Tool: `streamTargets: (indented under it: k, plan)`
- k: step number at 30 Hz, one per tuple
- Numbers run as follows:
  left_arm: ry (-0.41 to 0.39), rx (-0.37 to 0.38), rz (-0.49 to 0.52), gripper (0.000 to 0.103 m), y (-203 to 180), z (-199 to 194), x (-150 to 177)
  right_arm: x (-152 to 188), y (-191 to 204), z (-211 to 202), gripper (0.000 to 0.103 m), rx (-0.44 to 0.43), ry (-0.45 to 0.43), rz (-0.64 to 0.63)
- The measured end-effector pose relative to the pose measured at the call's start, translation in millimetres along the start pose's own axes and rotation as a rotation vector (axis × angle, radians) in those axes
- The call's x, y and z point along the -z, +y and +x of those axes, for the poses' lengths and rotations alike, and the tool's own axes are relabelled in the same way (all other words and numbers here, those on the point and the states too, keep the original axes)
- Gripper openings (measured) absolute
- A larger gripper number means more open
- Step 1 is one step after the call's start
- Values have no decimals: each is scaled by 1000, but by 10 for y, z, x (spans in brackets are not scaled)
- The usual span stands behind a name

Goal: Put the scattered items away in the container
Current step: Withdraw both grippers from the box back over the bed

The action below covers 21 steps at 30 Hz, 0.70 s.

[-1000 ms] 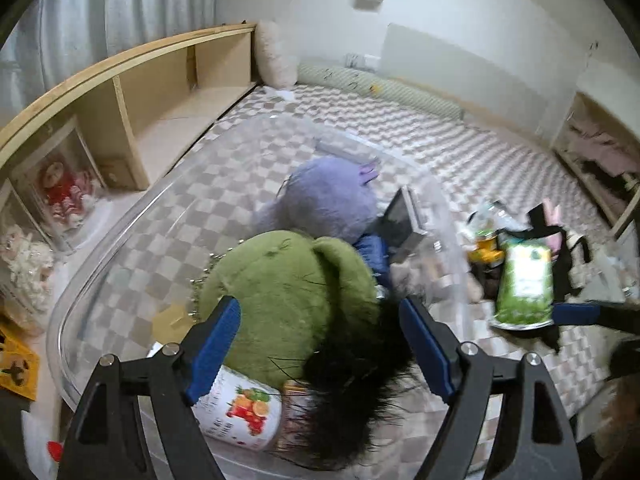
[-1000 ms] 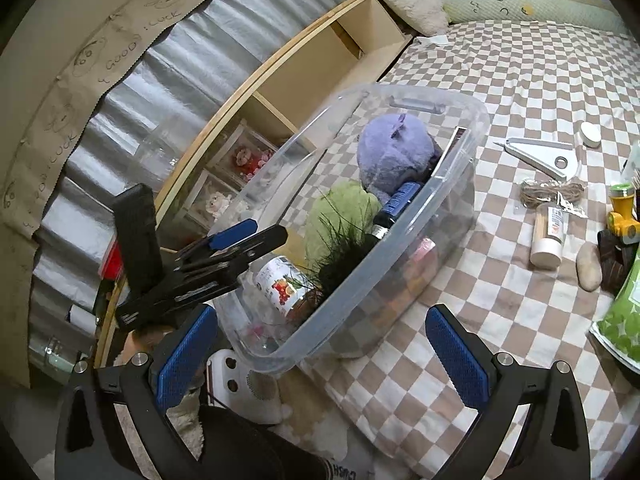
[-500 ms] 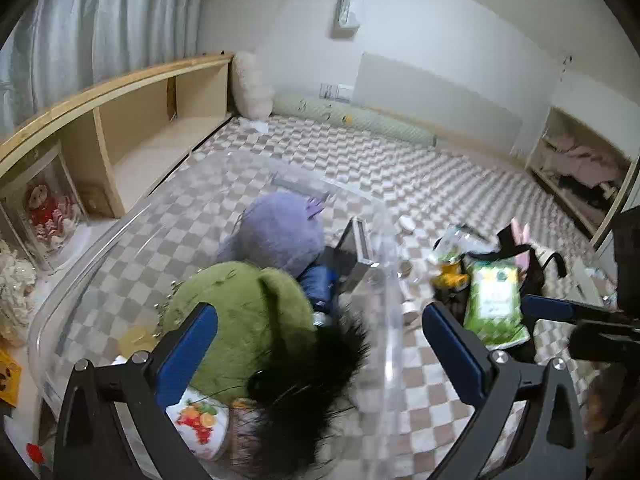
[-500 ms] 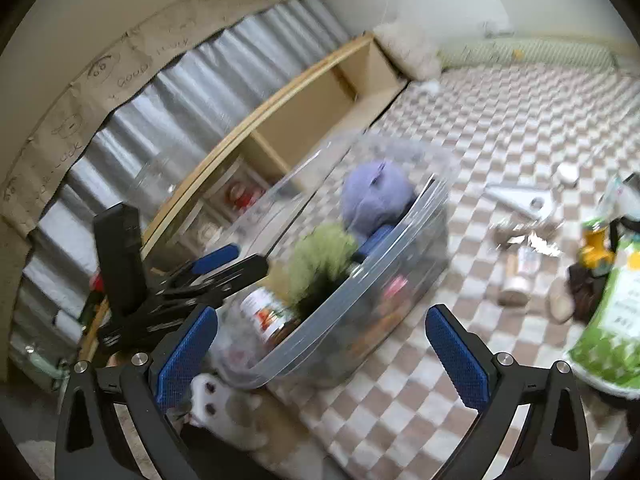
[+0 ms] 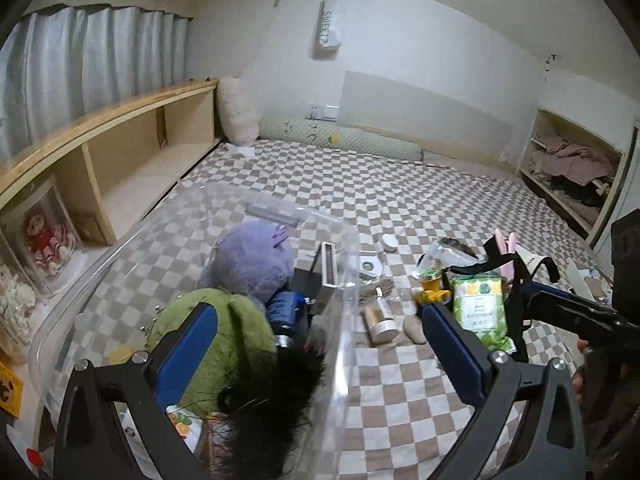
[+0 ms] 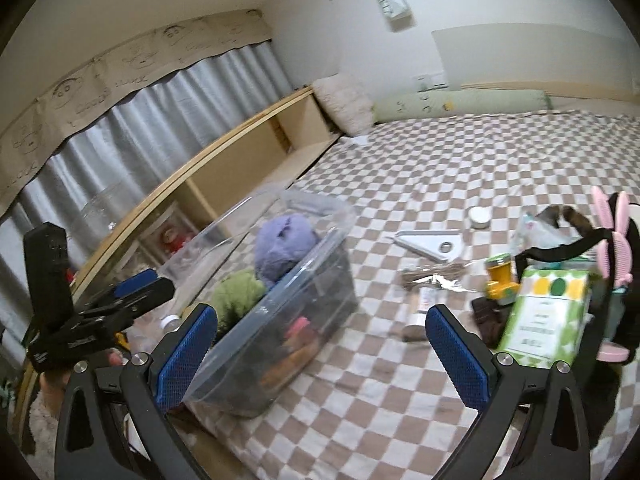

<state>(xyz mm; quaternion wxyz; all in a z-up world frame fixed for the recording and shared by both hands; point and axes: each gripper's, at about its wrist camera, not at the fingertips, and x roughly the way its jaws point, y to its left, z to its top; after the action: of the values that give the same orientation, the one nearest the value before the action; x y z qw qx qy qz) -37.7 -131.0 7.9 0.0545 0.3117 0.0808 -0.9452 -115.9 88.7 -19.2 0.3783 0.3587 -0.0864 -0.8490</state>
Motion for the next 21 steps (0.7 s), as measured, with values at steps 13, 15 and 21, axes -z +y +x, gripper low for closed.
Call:
streamTargets:
  k: [13, 15, 21]
  plan:
    - [5, 4, 95, 103, -510, 111, -27, 35, -451, -435, 103, 144, -55, 34]
    - [6, 11, 110, 103, -601, 148, -27, 42, -523, -492, 103, 154, -60, 48]
    - [1, 17, 179, 103, -880, 265, -5, 91, -691, -605, 103, 183, -64, 66]
